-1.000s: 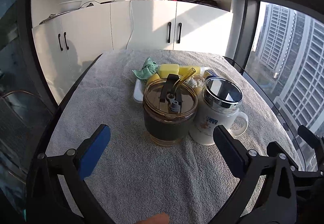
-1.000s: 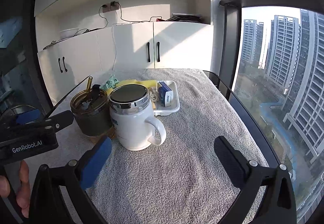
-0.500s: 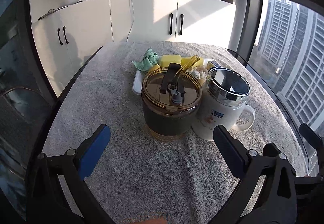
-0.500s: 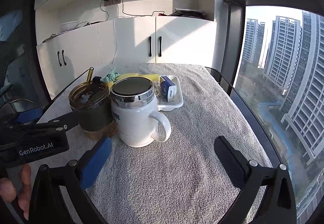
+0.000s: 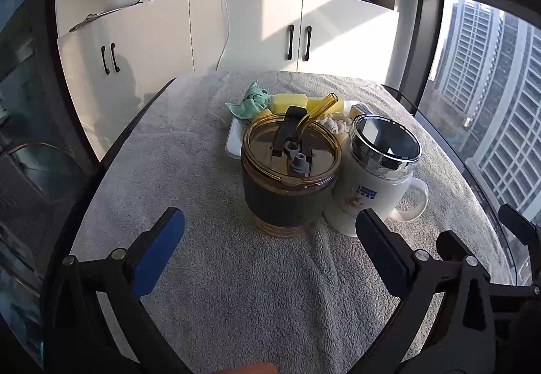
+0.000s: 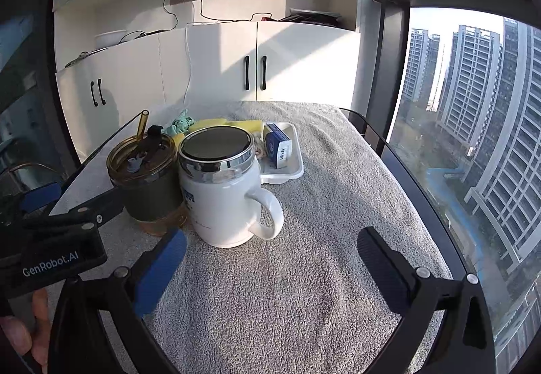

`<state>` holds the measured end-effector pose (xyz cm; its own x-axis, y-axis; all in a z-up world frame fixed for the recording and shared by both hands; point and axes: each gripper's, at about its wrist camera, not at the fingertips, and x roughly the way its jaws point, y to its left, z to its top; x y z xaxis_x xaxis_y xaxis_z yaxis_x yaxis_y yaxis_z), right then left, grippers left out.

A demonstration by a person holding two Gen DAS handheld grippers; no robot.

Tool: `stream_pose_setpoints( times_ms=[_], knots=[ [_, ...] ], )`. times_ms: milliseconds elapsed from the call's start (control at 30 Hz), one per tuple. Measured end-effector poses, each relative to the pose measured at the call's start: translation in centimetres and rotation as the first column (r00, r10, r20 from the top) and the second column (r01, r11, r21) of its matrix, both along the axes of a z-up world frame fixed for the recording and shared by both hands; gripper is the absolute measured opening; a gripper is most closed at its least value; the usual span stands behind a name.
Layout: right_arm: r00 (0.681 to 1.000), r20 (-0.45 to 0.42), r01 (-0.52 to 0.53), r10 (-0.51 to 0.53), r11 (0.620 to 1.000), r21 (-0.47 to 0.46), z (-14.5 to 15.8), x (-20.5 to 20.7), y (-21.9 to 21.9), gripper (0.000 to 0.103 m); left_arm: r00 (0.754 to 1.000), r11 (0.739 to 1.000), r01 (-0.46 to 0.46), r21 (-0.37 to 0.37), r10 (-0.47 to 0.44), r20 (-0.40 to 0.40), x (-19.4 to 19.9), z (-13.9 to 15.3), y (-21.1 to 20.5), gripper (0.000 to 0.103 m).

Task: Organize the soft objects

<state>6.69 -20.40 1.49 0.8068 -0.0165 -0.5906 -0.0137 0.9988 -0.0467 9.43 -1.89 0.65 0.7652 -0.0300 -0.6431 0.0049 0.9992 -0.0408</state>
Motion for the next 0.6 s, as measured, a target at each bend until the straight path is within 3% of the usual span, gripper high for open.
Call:
stream_pose_setpoints(
  times_ms=[600],
  knots=[
    [1.000,-0.003,0.010,-0.010,1.000,-0.014,0.12,0.10,-0.13,0.103,1.000,1.000,-0.016,0.000,0.016,0.011,0.16,0.03,0.53,0.103]
  ],
)
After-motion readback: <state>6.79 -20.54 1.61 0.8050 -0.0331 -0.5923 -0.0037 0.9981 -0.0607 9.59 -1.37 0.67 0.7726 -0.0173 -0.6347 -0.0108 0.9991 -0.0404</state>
